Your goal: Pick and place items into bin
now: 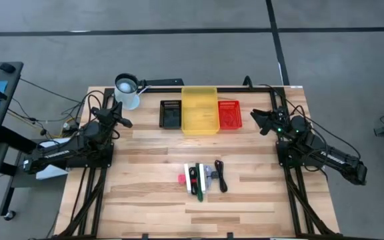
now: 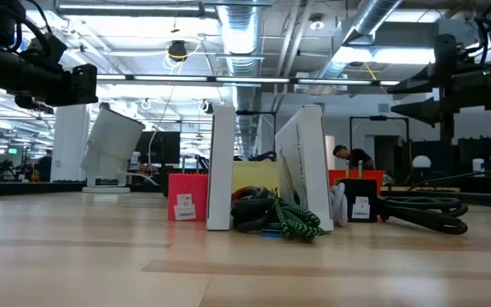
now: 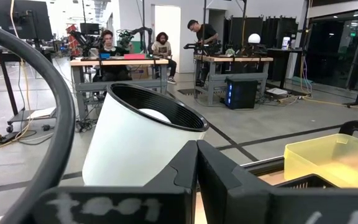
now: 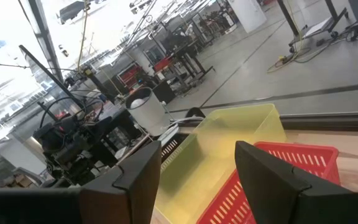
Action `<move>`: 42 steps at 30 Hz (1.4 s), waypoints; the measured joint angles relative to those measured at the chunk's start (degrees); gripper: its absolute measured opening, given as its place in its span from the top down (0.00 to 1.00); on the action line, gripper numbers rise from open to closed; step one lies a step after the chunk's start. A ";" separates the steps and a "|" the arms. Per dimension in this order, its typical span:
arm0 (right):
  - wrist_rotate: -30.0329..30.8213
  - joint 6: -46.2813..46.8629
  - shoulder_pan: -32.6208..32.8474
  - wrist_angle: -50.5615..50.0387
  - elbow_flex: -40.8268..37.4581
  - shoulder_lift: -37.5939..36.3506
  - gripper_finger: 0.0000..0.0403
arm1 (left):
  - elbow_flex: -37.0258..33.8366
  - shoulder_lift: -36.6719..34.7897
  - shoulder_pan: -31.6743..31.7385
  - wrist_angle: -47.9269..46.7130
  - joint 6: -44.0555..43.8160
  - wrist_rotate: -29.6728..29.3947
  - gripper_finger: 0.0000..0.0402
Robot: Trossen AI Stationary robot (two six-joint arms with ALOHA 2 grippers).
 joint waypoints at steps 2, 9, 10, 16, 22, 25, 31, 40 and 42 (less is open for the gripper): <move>0.00 0.00 0.01 0.00 0.01 -0.01 0.50 | 0.02 0.02 0.00 0.00 -0.06 0.02 1.00; 0.01 0.00 0.01 0.00 0.01 -0.01 0.50 | 0.00 0.00 0.02 -0.02 -0.12 0.00 1.00; 0.01 0.00 0.00 0.01 0.00 0.00 0.50 | 0.00 0.01 0.00 -0.01 -0.12 0.02 1.00; 0.01 0.00 0.01 0.02 0.01 -0.01 0.50 | 0.00 0.00 0.00 -0.02 -0.12 0.01 1.00; 0.01 0.00 0.01 0.01 0.01 0.01 0.50 | 0.01 0.01 0.02 -0.01 -0.12 0.01 1.00; 0.01 0.00 0.00 0.02 0.00 0.00 0.50 | 0.00 0.00 0.01 -0.02 -0.12 0.01 1.00; 3.24 -6.27 -0.12 0.95 -0.04 0.01 0.50 | 0.00 0.00 0.00 0.00 -0.12 0.02 1.00; 7.84 -5.66 -0.12 8.74 -0.08 -0.03 0.50 | 0.00 0.01 0.01 -0.01 -0.12 0.01 1.00; 7.83 -5.66 -0.12 8.99 -0.08 -0.01 0.50 | 0.00 0.02 0.00 0.00 -0.12 0.00 1.00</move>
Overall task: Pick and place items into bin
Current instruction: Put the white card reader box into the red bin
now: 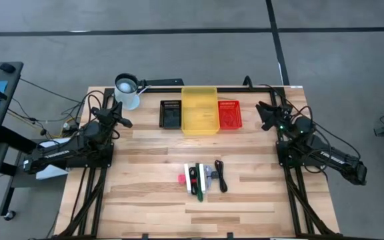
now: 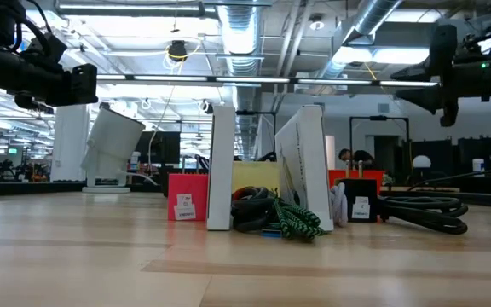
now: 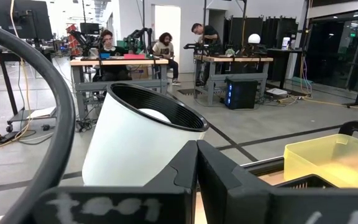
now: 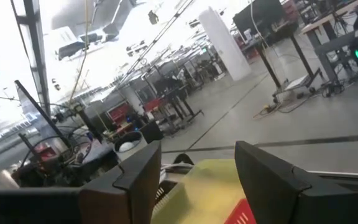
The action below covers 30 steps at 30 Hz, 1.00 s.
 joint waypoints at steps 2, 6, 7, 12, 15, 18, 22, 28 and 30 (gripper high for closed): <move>0.40 0.04 0.00 1.18 0.00 -0.01 0.50 | 0.00 -0.01 0.02 0.00 0.00 0.02 1.00; 1.88 1.25 0.00 5.73 0.00 0.00 0.50 | 0.00 -0.02 0.02 0.00 0.00 0.00 1.00; 1.72 1.85 0.02 7.64 0.00 0.00 0.50 | 0.00 0.00 0.00 0.00 0.00 0.02 1.00; 0.39 1.72 1.60 19.28 0.02 0.04 0.50 | 0.02 -0.01 0.00 -0.02 0.00 0.02 1.00; -3.13 1.34 3.16 26.56 0.08 0.07 0.50 | 0.00 -0.01 0.02 0.00 0.00 0.01 1.00; -7.58 1.21 5.49 30.85 0.11 0.20 0.50 | 0.00 -0.02 0.02 0.00 0.00 0.00 1.00; -9.18 0.62 10.06 31.73 0.13 3.64 0.50 | 0.02 -0.02 0.02 0.00 0.00 0.02 1.00; -9.23 -4.46 18.62 39.07 1.50 14.36 0.50 | 0.02 -0.02 0.02 0.00 0.00 0.00 1.00; -9.24 -7.05 21.91 40.71 3.54 18.81 0.50 | 0.01 -0.01 0.00 0.00 0.00 0.02 1.00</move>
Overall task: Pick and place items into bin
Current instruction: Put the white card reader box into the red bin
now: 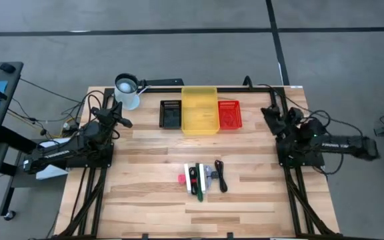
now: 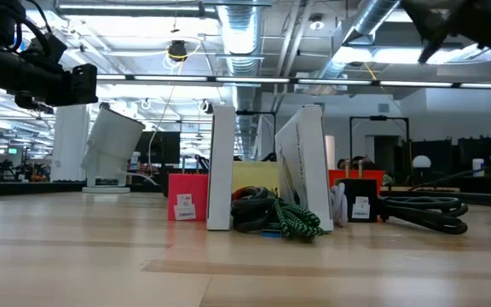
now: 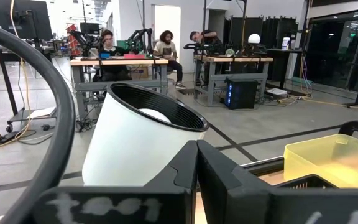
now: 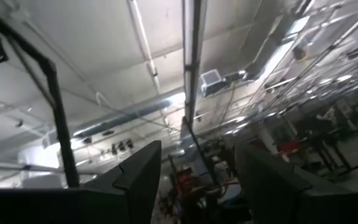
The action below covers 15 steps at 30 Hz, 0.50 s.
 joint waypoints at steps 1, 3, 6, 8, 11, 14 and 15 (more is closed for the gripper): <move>0.00 -1.19 1.74 -0.15 1.29 2.22 0.50 | 0.01 0.01 0.00 0.00 0.00 -0.02 1.00; 0.00 -3.37 5.08 -0.53 4.59 6.82 0.50 | -0.01 0.00 0.01 -0.01 0.00 -0.01 1.00; 0.01 -7.00 9.96 -1.94 10.45 13.81 0.50 | -0.01 0.01 0.01 0.00 0.00 -0.02 1.00; 0.66 -9.56 12.88 -5.17 14.72 17.75 0.50 | -0.01 -0.01 0.00 0.00 0.00 0.00 1.00; 5.22 -13.00 16.57 -13.82 22.34 22.97 0.50 | -0.01 0.01 0.02 0.00 0.00 0.00 1.00; 13.26 -14.35 19.26 -25.98 29.78 27.36 0.50 | -0.01 0.01 0.00 -0.01 0.00 -0.01 1.00; 16.18 -14.31 19.87 -29.57 32.09 28.77 0.50 | -0.01 -0.01 0.01 0.00 0.00 -0.01 1.00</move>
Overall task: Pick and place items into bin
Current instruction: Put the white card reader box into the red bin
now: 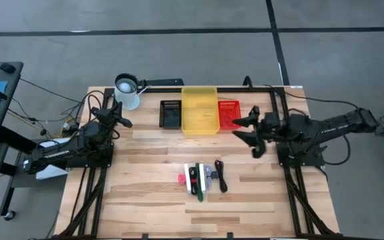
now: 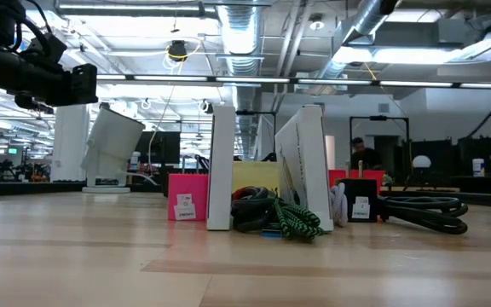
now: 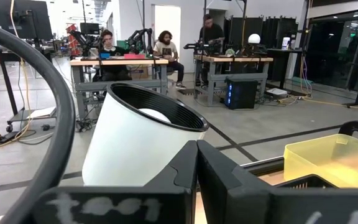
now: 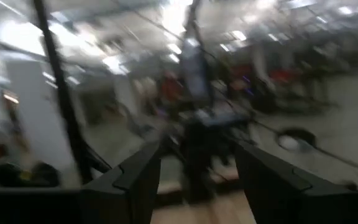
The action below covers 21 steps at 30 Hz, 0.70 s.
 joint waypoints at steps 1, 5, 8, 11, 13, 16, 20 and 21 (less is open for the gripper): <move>2.74 0.33 0.52 -3.37 2.13 1.30 0.50 | 0.00 0.00 0.01 0.00 0.00 0.00 1.00; 10.72 4.80 1.86 -13.69 9.04 5.79 0.50 | 0.02 0.00 -0.01 -0.02 0.00 0.01 1.00; 12.62 10.31 1.91 -21.16 12.82 8.16 0.50 | 0.00 0.00 0.00 0.00 0.00 0.00 1.00; 12.69 16.56 1.91 -27.85 15.35 10.18 0.50 | 0.00 0.02 0.00 0.00 0.00 0.01 1.00; 12.70 20.84 1.85 -31.66 16.23 11.23 0.50 | 0.00 0.00 -0.01 0.00 0.00 0.01 1.00; 12.65 28.52 1.26 -36.28 16.81 12.39 0.50 | 0.02 0.00 0.01 -0.02 0.00 -0.01 1.00; 12.16 39.26 0.33 -42.79 16.81 13.38 0.50 | 0.00 0.00 0.00 0.00 0.00 0.01 1.00; 11.63 41.76 0.16 -45.00 16.81 13.40 0.50 | 0.00 0.01 -0.01 0.00 0.00 -0.01 1.00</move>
